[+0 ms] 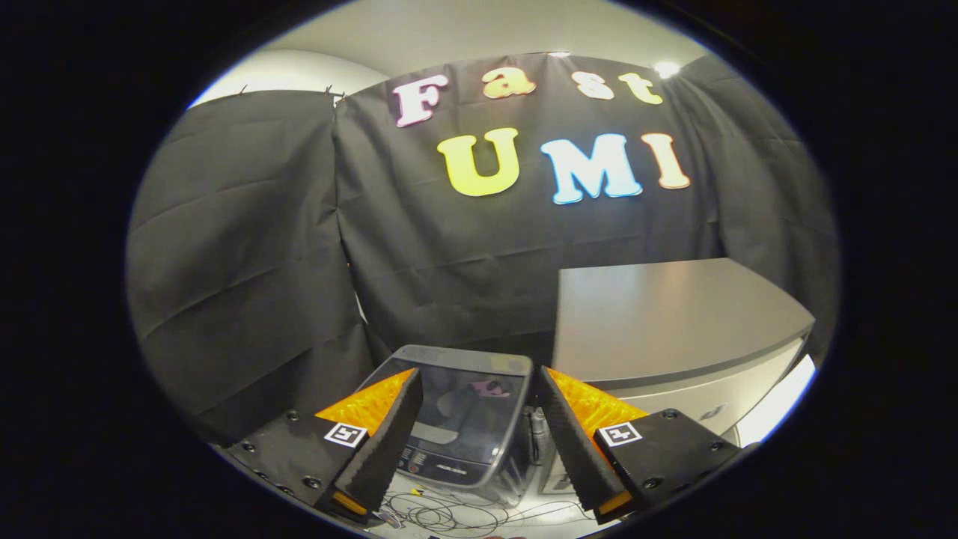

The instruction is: Put the clothes into the washing machine and then close the washing machine lid.

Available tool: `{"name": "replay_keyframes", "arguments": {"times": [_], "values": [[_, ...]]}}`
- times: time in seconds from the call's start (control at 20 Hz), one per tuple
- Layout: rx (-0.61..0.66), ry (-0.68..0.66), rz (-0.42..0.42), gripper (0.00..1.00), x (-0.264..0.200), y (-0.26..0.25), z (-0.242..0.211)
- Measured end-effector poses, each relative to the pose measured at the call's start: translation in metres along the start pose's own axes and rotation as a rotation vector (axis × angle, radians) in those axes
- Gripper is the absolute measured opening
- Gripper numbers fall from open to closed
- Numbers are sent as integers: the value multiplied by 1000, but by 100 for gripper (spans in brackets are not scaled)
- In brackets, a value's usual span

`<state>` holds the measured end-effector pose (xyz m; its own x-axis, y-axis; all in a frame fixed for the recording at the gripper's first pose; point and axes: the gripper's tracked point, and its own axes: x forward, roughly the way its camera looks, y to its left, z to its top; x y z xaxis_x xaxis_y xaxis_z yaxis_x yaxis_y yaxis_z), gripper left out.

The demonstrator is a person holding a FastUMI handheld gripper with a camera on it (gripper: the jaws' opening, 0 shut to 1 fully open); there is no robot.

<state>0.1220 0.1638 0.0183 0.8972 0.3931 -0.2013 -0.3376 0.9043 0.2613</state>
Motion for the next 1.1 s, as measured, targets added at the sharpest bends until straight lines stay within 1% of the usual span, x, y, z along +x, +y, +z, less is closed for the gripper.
{"name": "replay_keyframes", "arguments": {"times": [0.1, 0.25, 0.35, 0.45, 0.6, 0.65, 0.8, 0.95, 1.1], "values": [[-17, -70, -18, 96, -31, -34, 10], [-127, -186, -47, 96, -76, -77, 11], [-228, -243, -57, 96, -104, -98, 0], [-282, -256, -54, 97, -125, -111, -19], [-275, -254, -17, 98, -160, -116, -44], [-282, -246, -16, 98, -172, -119, -52], [-285, -264, 0, 98, -199, -118, -62], [-327, -290, -9, 98, -205, -124, -54], [-293, -294, -32, 99, -206, -132, -49]]}}
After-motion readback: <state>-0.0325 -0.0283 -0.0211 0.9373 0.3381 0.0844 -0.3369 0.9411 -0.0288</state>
